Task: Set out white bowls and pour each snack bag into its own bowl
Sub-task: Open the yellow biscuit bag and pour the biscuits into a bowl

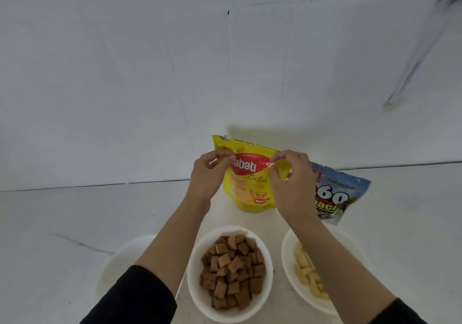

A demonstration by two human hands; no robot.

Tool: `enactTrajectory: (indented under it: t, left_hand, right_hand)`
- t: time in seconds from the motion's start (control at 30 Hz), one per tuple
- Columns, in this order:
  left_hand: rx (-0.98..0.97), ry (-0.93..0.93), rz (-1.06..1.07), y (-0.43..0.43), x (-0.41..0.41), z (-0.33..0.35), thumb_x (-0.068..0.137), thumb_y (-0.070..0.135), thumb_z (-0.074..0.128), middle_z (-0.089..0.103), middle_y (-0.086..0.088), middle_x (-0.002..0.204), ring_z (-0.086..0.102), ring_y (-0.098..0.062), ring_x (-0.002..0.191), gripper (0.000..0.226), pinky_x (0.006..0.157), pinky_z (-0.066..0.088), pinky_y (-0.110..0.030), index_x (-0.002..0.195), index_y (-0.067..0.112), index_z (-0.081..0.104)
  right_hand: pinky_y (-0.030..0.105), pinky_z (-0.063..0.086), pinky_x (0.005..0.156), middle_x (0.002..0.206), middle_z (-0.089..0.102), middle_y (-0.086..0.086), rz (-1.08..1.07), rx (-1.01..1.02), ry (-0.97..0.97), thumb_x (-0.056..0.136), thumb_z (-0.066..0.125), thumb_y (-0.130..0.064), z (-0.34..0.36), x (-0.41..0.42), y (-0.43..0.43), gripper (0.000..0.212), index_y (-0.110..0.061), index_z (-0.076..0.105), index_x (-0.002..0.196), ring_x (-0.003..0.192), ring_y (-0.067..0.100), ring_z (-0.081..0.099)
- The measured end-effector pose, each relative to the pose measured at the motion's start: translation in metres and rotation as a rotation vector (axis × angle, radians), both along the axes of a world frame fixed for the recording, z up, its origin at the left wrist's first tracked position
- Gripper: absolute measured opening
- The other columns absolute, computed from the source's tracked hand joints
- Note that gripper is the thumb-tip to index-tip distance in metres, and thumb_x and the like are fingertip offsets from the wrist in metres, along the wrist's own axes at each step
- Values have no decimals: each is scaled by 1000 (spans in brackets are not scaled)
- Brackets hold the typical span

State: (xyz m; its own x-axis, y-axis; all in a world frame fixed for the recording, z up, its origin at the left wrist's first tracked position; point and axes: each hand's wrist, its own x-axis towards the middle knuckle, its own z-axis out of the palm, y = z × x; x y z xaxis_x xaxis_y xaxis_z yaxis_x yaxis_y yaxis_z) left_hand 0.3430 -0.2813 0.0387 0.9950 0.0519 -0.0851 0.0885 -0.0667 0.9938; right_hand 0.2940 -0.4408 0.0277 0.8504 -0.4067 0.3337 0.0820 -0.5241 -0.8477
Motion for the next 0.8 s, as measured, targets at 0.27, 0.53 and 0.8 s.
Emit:
enactTrajectory:
  t: [0.27,0.53,0.8]
  left_hand:
    - [-68,-54,46,12,-15,13,90,15,72,71,3,115,67,-12,104,8,101,55,-48,85,22,73]
    - [-90,-338,115,86,-66,87,94,10,66,68,9,102,67,-1,85,10,99,54,-49,96,20,66]
    - [13,-470,292,212,-146,107,95,11,65,66,11,103,66,-10,83,13,79,57,-39,93,24,64]
  right_hand:
    - [6,36,70,100,67,-3,87,28,-201,88,53,13,7,-11,23,34,-15,70,97,77,-8,52]
    - [6,34,69,98,68,0,241,52,-399,86,52,17,67,-39,81,34,-12,70,91,78,-7,52]
    - [12,33,62,91,69,-8,455,280,-355,88,53,14,98,-76,200,34,-15,69,88,59,-3,50]
